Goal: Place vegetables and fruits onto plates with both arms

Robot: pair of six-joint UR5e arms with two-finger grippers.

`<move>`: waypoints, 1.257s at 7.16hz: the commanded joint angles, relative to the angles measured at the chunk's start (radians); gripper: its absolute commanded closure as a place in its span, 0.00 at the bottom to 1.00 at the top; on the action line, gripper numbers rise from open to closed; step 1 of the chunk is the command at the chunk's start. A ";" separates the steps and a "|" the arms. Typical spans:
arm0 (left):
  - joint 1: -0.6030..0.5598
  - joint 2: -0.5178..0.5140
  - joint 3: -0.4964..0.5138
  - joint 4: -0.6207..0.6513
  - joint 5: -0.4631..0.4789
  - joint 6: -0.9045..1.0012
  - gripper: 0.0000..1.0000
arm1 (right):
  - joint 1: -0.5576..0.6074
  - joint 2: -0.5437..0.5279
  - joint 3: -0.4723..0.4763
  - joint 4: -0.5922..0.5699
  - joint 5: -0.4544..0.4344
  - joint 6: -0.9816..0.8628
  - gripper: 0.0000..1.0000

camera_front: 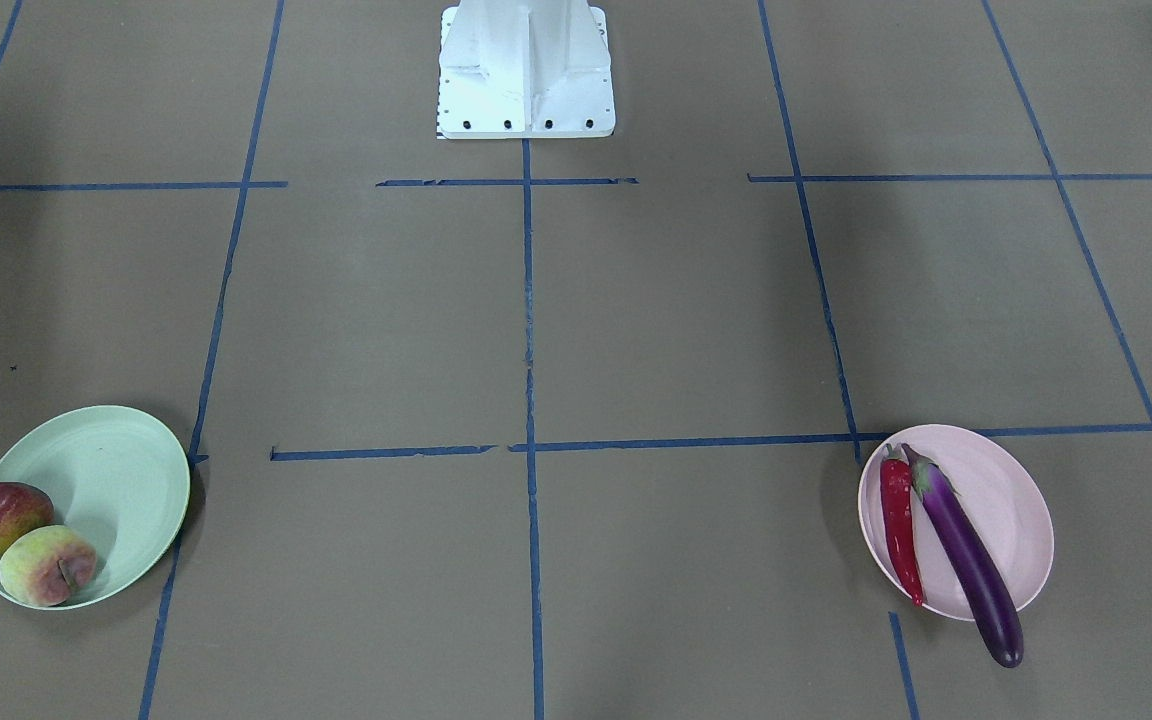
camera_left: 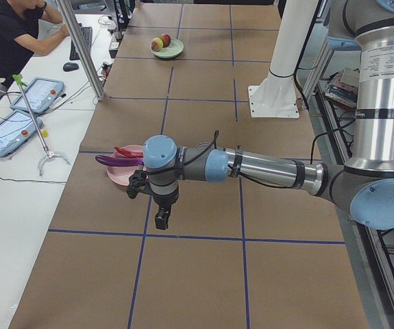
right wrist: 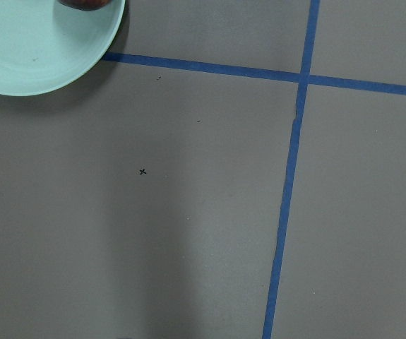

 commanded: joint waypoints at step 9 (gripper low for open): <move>0.013 0.089 -0.064 -0.002 -0.022 -0.003 0.00 | -0.003 -0.006 -0.019 0.001 0.005 -0.001 0.00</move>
